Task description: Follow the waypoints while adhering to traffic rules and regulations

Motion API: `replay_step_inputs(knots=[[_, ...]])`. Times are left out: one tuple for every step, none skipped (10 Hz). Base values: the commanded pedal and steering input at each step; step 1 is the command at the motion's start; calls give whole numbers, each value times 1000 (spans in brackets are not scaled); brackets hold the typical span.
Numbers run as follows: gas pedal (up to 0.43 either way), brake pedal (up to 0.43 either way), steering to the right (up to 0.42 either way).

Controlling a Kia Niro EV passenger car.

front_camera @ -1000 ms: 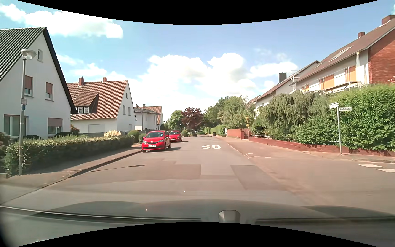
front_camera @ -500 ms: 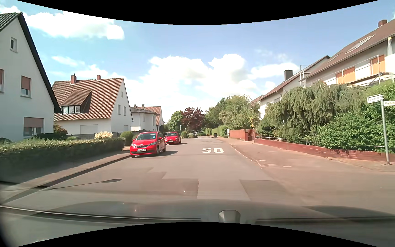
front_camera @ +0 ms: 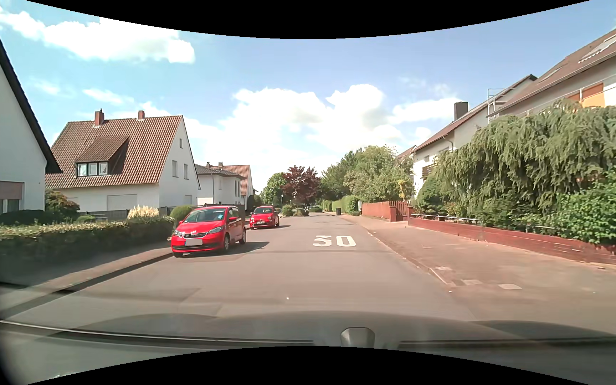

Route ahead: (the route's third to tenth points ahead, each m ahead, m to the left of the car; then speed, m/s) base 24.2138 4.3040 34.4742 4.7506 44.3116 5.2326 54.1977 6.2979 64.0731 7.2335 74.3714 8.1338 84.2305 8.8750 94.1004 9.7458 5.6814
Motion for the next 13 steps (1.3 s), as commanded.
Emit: replay_step_inputs(knots=[[240, 6, -2], [240, 6, -2], [240, 6, -2], [240, 6, -3], [240, 6, -1], [240, 6, -1], [240, 6, -1], [240, 6, -2], [240, 6, -1], [240, 6, -2], [240, 6, -2], [240, 6, -2], [240, 6, -3]])
